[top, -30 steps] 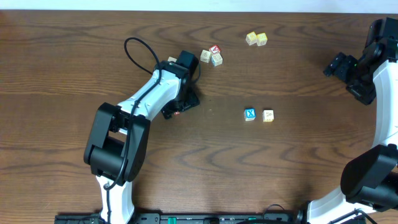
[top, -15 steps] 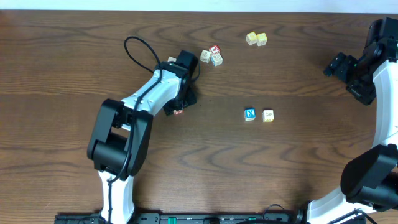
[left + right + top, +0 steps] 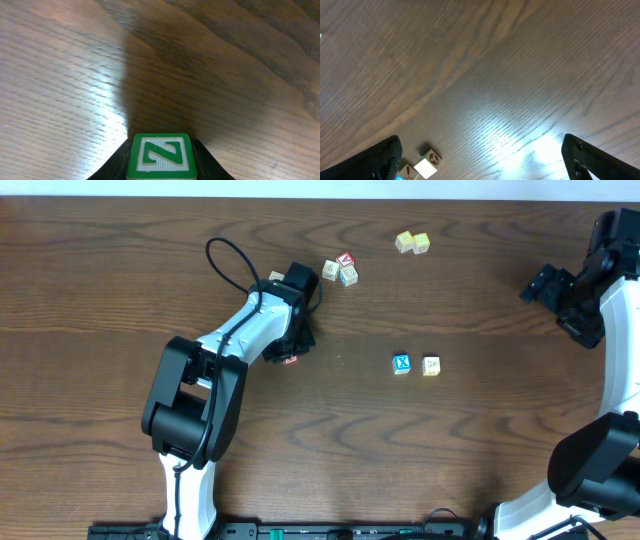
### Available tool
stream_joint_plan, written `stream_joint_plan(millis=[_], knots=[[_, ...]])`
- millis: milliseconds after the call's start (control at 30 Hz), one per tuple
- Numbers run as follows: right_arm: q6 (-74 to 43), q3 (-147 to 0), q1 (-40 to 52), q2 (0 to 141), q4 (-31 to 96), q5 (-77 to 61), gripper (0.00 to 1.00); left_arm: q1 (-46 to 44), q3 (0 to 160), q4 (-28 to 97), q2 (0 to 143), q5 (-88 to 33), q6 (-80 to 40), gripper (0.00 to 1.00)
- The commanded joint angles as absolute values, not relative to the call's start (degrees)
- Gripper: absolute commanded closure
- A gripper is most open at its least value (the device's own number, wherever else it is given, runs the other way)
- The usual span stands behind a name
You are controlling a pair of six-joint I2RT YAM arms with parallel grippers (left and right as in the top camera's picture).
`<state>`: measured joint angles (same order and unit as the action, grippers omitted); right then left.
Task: Lift 3 blocks
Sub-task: 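Carry the Z block right and place it left of the X block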
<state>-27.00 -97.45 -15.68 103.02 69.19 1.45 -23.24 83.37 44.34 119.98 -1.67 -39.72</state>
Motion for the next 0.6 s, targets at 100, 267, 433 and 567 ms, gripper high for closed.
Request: stream_joint_plan(millis=[100, 267, 433, 567], knots=[[-27.8, -97.5, -16.4, 103.3, 69.2, 1.4, 0.01, -23.4, 83.4, 44.9, 116.2, -14.2, -28.6, 0.73], [-27.8, -97.5, -16.4, 103.3, 69.2, 1.4, 0.01, -26.5, 83.0, 46.0, 116.2, -17.3, -25.5, 0.73], [-27.8, -97.5, -16.4, 103.3, 69.2, 1.4, 0.01, -31.0, 82.6, 44.5, 116.2, -16.9, -25.5, 0.73], [-27.8, -97.5, -16.4, 103.3, 69.2, 1.4, 0.01, -34.9, 82.6, 43.4, 116.2, -11.6, -29.5, 0.73]])
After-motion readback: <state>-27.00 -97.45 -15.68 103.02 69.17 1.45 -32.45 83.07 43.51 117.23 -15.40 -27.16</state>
